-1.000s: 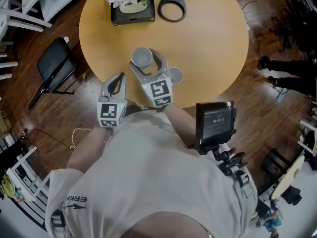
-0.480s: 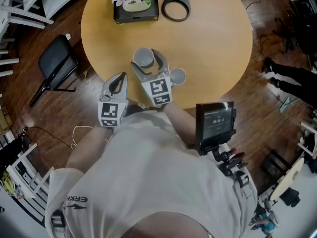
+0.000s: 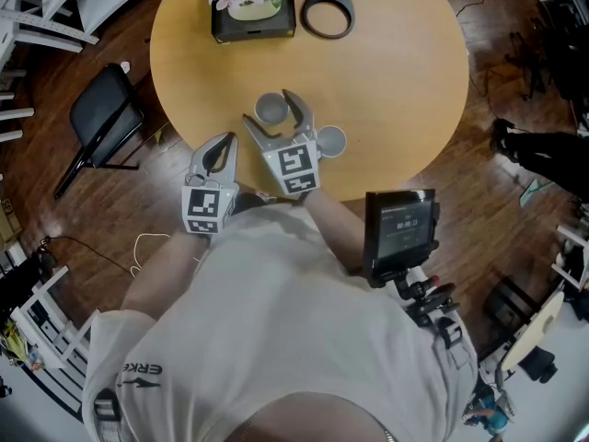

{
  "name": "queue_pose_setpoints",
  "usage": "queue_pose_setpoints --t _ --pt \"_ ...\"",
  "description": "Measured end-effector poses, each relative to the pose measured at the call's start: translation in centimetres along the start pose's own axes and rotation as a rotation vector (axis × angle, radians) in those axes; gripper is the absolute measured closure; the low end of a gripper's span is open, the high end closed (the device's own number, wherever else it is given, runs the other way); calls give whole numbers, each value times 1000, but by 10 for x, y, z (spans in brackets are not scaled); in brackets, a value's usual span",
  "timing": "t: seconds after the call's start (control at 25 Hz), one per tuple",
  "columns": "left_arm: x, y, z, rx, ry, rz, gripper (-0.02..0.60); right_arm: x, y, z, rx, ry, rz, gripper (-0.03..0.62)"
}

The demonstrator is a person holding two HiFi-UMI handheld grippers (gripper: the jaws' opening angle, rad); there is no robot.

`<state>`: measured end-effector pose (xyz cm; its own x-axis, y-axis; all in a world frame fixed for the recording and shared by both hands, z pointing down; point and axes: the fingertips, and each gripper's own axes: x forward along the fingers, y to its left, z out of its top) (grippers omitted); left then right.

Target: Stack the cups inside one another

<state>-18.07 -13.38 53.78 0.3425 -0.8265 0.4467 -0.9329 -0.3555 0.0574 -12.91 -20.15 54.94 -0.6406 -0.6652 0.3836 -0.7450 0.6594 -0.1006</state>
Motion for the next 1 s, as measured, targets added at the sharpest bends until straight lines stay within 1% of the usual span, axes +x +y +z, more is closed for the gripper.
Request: queue_pose_setpoints --t 0.2,0.32,0.44,0.56,0.72,0.8,0.88,1.0 --pt "2 1 2 5 -15 -3 580 -4 0 7 -20 -15 -6 194" --pt "2 -2 8 4 -42 -10 580 -15 0 21 -37 -43 -15 194" --pt "1 -9 18 9 -76 -22 580 -34 -4 41 -57 -94 -46 207" --pt "6 -19 34 17 -127 -48 580 -57 -17 68 -85 -162 -98 248" --pt "5 -32 51 34 -183 -85 580 -97 -28 104 -105 -263 -179 337" --pt "1 -38 59 42 -210 -95 580 -117 -30 119 -113 -307 -218 360" --pt "-4 -44 67 48 -237 -102 580 -138 -33 131 -120 -341 -259 386" --pt "-10 -54 78 52 -272 -119 580 -166 -39 140 -126 -365 -327 424"
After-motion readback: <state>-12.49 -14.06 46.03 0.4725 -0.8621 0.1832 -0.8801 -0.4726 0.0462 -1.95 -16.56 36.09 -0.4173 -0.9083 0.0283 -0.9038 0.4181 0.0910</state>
